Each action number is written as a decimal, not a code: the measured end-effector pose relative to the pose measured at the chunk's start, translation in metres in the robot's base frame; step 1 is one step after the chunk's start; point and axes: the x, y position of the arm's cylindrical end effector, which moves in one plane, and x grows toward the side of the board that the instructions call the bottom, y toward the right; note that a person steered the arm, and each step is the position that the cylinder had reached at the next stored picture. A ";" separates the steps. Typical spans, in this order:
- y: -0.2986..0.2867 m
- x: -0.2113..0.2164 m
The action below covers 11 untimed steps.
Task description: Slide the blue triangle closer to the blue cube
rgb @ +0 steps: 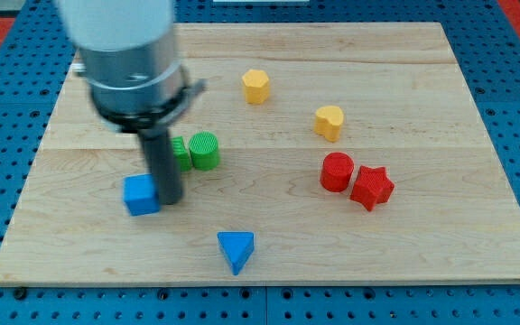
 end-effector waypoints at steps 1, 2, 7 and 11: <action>-0.039 0.003; -0.043 0.003; 0.179 0.077; -0.045 0.077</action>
